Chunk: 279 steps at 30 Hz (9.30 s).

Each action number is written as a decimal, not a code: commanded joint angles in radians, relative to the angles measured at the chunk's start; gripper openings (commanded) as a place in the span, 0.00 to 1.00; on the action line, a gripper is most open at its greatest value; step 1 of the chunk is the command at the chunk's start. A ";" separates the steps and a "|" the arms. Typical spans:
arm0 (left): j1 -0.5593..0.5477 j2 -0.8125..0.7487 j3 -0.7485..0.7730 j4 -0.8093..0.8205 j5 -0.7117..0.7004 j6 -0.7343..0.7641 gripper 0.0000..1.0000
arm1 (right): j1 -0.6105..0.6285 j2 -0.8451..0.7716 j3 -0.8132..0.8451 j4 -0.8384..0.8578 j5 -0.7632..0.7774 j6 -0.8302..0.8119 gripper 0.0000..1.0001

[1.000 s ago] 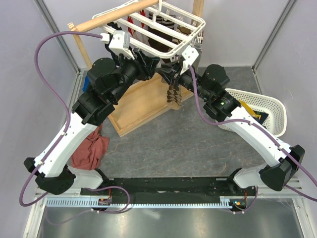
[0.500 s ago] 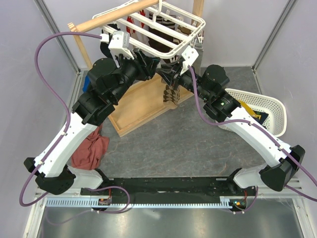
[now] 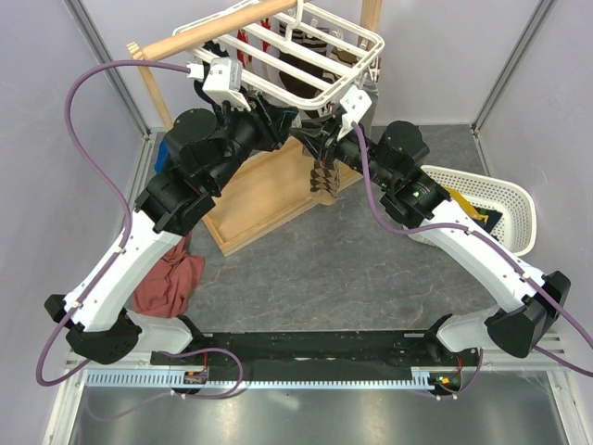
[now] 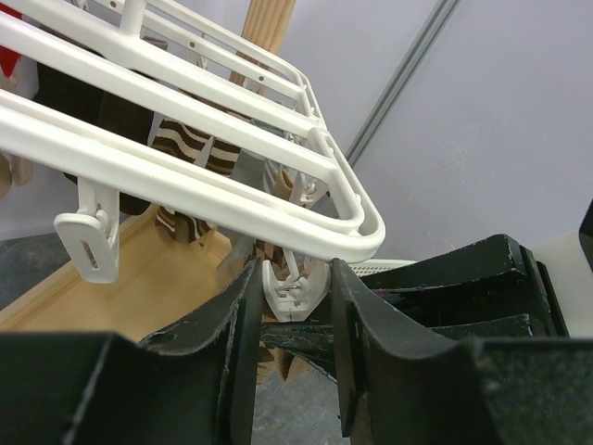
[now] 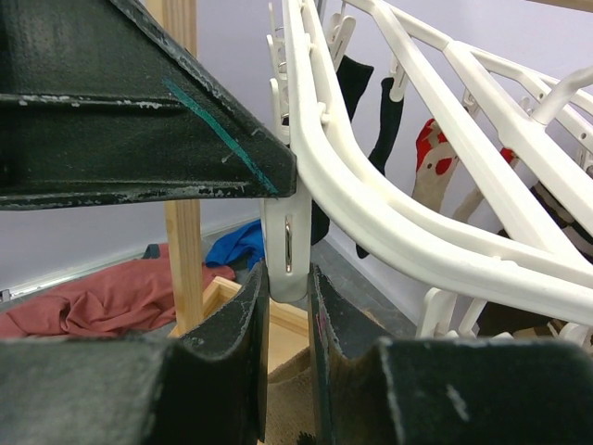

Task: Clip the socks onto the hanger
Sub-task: Open the clamp at the hanger, then move the bin to the center of the board, then pick up the clothesline, then pick up the sock from the hanger.

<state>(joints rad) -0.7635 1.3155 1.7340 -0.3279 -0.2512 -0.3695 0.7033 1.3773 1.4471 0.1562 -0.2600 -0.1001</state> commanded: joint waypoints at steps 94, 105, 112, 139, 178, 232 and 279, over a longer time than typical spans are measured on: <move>0.033 -0.049 -0.180 0.231 0.026 0.228 0.02 | -0.011 -0.184 0.024 -0.743 0.576 0.091 0.80; 0.033 -0.027 -0.123 0.148 0.053 0.256 0.02 | -0.413 -0.129 -0.051 -0.957 0.578 0.194 0.81; 0.032 -0.041 -0.122 0.135 0.066 0.256 0.02 | -0.694 0.023 -0.137 -0.868 0.392 0.336 0.80; 0.033 -0.048 -0.137 0.135 0.087 0.230 0.02 | -0.294 0.117 -0.528 -0.812 -0.111 0.356 0.81; 0.033 -0.053 -0.128 0.116 0.086 0.242 0.02 | -0.651 -0.107 -0.714 -0.735 0.619 1.044 0.51; 0.033 -0.053 -0.060 0.036 0.109 0.204 0.02 | 0.249 -0.210 -0.119 -0.264 0.288 -0.041 0.00; 0.033 -0.065 -0.070 -0.017 0.095 0.225 0.02 | 0.167 -0.012 -0.008 -0.006 0.352 -0.286 0.00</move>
<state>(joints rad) -0.7277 1.2697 1.6398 -0.3126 -0.1799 -0.1513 0.8730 1.3579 1.3819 0.0769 0.1093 -0.3752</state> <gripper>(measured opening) 0.051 0.007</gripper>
